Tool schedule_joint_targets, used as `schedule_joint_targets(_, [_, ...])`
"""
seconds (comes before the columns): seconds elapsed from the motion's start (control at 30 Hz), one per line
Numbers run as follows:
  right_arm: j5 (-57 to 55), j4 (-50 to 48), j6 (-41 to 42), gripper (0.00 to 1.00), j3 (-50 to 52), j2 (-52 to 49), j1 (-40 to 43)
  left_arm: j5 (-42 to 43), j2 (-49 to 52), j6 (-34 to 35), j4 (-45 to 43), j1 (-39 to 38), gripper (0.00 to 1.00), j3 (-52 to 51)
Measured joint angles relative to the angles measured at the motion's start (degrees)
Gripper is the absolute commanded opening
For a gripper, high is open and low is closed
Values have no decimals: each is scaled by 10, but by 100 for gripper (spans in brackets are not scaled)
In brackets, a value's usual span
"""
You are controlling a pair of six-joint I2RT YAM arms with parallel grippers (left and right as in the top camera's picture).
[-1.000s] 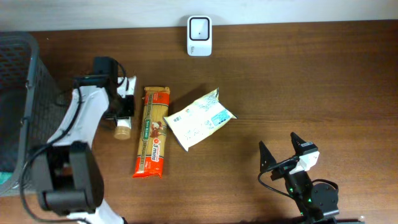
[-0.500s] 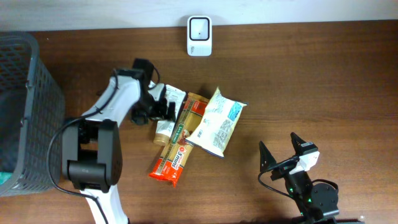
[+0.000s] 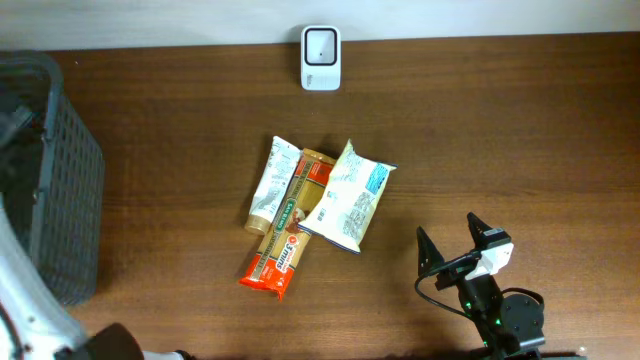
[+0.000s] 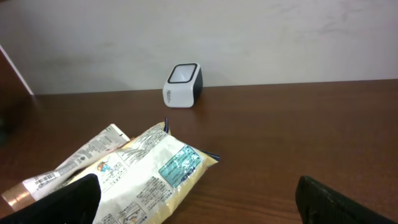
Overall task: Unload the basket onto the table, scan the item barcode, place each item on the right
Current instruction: 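Take the small green packet from the basket and drop it right of items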
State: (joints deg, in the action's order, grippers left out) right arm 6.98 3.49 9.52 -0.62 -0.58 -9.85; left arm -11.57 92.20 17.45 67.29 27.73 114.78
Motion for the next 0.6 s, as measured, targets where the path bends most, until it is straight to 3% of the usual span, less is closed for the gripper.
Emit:
schedule_joint_targets(0.03, [0, 0, 0, 99, 0, 0, 0, -5, 21, 4, -2, 57, 99, -30])
schedule_joint_targets(0.27, [0, 0, 0, 99, 0, 0, 0, -13, 75, 5, -131, 153, 99, -280])
schedule_joint_targets(0.37, [0, 0, 0, 99, 0, 0, 0, -20, 86, -51, -213, 204, 98, -378])
schedule_joint_targets(0.43, [0, 0, 0, 99, 0, 0, 0, -24, 106, -82, -217, 229, 89, -393])
schedule_joint_targets(0.53, [0, 0, 0, 99, 0, 0, 0, -25, 150, -98, -226, 254, 84, -393])
schedule_joint_targets(0.6, [0, 0, 0, 99, 0, 0, 0, -24, 169, -101, -226, 256, 72, -393])
